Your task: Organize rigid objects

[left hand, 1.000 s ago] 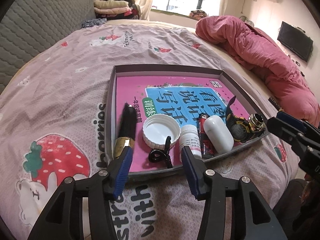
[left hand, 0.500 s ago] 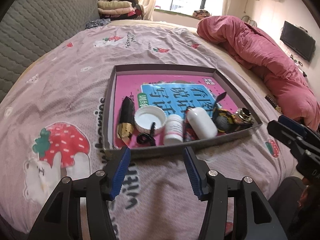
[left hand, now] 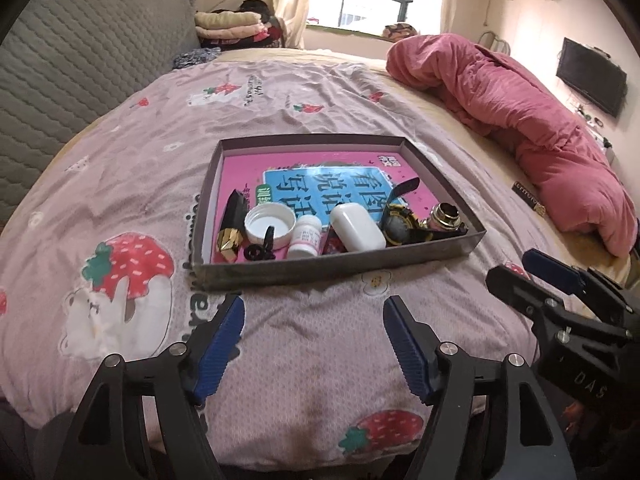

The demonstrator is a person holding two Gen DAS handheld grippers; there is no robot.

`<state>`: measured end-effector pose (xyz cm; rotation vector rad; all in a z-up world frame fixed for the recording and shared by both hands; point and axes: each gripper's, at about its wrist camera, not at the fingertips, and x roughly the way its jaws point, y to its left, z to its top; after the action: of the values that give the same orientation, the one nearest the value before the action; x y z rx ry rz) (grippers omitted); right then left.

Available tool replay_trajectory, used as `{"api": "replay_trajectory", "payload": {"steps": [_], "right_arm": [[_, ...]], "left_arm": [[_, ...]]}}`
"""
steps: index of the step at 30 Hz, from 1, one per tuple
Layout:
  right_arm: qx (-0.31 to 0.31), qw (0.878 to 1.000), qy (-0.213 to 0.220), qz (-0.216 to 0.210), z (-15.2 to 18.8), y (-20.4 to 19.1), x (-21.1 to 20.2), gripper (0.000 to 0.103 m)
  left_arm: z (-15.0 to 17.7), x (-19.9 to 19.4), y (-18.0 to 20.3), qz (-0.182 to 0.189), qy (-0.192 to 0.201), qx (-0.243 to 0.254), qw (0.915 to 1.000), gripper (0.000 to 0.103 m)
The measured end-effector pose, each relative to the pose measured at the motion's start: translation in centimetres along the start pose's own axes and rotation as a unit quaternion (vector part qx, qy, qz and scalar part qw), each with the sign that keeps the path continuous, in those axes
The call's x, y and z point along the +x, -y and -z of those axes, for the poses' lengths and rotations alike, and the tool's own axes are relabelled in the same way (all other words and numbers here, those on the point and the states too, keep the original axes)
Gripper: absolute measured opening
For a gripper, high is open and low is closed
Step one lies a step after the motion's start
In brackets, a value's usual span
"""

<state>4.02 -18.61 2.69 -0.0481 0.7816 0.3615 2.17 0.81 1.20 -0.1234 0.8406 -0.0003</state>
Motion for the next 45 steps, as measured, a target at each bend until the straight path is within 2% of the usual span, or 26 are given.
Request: {"api": "replay_trajectory", "payload": {"steps": [6,13,20,26,32,45], "right_arm": [[-0.007,1.000,-0.013,0.004,1.5,-0.4,-0.5,0.056],[-0.003,1.000,-0.005,0.007,1.9,-0.4,-1.5,0.056],[-0.009,1.000,0.002,0.001,2.1,-0.7,-2.0,0.056],[-0.012,1.000,-0.005,-0.003,2.2,-1.0,-1.0,0.056],[-0.016,1.000,0.006,0.002,2.1,-1.2,-0.5,0.056],[-0.010,1.000,-0.008,0.005,2.4,-0.8,0.6,0.057]], "left_arm": [[0.8,-0.9,0.1,-0.017,-0.005,-0.016,0.9997,0.074],[1.0,-2.0,-0.1,-0.032,0.002,-0.028,0.9991,0.074],[1.5,-1.8,0.0,-0.038,-0.009,-0.030,0.9988,0.074],[1.8,-1.4,-0.3,-0.042,-0.009,-0.034,0.9985,0.074],[2.2,-0.7,-0.3,-0.044,-0.012,-0.032,0.9984,0.074],[2.5,0.3,-0.3,-0.049,-0.020,-0.031,0.9981,0.074]]}}
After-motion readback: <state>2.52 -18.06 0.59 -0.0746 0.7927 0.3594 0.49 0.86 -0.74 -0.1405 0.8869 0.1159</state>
